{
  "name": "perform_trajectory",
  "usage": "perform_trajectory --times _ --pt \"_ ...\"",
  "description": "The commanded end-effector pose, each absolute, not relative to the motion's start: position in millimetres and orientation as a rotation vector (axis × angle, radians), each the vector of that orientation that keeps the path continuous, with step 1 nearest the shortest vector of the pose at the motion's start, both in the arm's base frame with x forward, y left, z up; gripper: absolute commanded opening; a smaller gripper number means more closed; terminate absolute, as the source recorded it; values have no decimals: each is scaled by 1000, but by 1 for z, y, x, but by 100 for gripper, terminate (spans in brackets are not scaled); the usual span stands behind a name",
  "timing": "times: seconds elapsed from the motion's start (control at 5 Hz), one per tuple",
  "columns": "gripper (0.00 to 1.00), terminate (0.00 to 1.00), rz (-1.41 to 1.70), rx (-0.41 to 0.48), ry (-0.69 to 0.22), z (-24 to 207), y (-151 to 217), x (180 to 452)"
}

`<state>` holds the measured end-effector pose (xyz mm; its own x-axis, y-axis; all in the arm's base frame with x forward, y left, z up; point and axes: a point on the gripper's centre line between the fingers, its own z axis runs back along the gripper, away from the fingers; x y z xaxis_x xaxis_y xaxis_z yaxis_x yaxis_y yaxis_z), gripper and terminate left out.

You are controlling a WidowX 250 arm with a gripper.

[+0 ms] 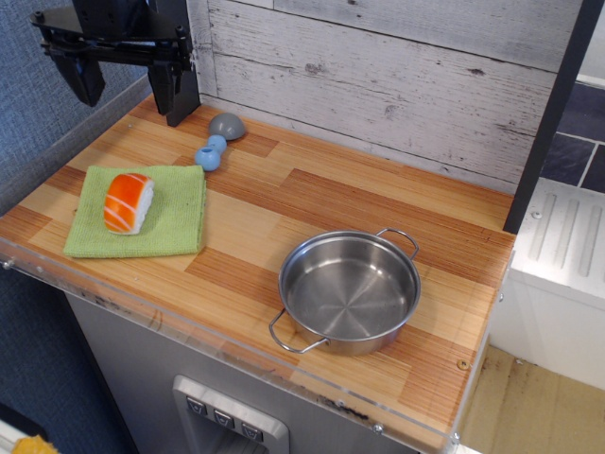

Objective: Move the pot to the right of the blue object.

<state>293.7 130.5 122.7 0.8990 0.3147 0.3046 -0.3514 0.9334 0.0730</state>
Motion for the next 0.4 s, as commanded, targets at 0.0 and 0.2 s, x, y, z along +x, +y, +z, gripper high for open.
perform_trajectory --times 0.0,0.2 --pt "100 0 346 128 -294 123 131 294" --pt "100 0 268 106 -303 120 111 296"
